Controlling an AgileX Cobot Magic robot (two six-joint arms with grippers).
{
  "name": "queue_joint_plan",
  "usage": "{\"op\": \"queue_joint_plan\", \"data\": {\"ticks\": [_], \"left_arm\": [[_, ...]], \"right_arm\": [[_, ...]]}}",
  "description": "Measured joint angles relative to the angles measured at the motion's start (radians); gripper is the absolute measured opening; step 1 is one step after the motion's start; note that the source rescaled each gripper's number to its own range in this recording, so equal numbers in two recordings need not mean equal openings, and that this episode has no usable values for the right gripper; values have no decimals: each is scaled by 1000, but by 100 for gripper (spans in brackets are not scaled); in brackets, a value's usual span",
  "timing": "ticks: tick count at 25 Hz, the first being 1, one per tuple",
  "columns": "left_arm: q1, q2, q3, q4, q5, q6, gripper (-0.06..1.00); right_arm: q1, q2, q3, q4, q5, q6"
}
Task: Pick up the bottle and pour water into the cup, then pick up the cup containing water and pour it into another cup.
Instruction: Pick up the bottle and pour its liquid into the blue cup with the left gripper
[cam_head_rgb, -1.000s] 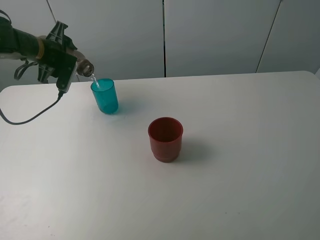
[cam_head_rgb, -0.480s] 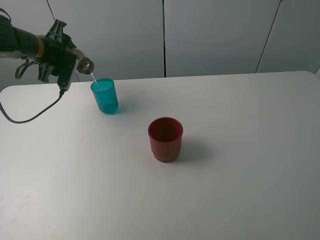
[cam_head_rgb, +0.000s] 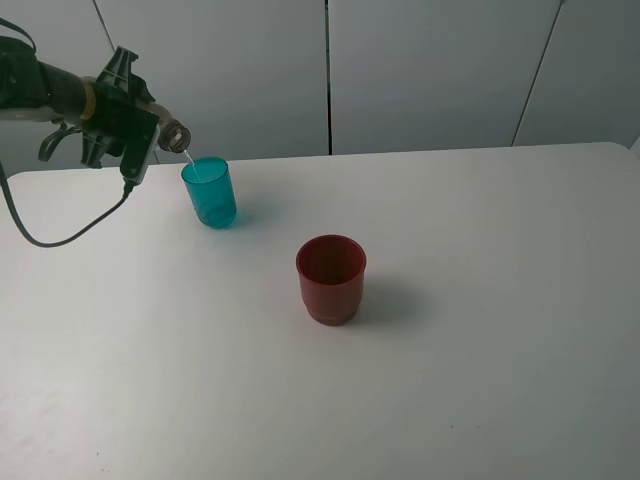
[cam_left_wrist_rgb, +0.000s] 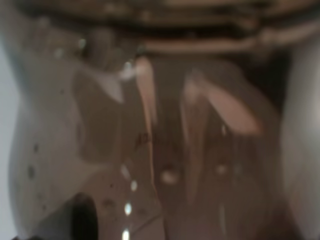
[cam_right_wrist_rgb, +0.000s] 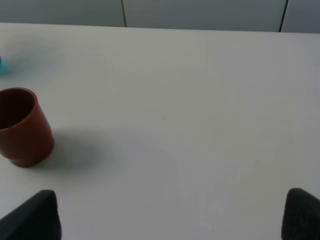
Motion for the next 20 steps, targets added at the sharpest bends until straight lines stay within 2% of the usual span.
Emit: {"op": "queue_joint_plan", "data": {"ticks": [20], "left_arm": [[-8, 0, -28, 10, 4, 31, 24]], "right_arm": [[0, 0, 0, 0, 0, 0]]}}
